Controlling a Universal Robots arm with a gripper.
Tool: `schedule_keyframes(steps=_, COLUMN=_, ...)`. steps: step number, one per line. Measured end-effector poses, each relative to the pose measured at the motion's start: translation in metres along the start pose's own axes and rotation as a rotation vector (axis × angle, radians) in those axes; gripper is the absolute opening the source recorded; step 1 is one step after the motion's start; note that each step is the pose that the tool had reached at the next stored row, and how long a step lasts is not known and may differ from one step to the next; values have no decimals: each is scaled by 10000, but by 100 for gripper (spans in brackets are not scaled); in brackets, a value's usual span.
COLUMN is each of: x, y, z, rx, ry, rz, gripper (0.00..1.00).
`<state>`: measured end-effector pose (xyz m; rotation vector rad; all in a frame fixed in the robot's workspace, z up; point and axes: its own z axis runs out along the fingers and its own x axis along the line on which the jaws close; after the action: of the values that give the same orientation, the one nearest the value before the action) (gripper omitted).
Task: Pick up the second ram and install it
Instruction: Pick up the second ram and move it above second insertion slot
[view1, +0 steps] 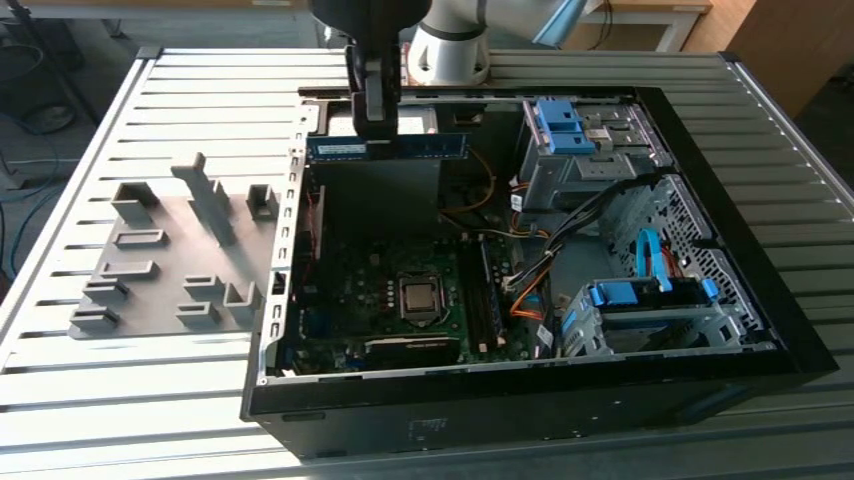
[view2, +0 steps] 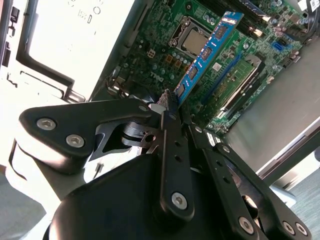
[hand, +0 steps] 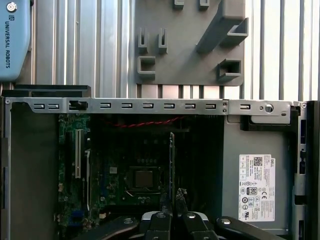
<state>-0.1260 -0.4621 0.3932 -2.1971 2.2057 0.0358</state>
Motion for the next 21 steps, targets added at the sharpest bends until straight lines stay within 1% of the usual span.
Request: schedule_keyframes(steps=21, x=-1, y=-177, z=1, rx=0, ry=-1, rz=0, gripper=14)
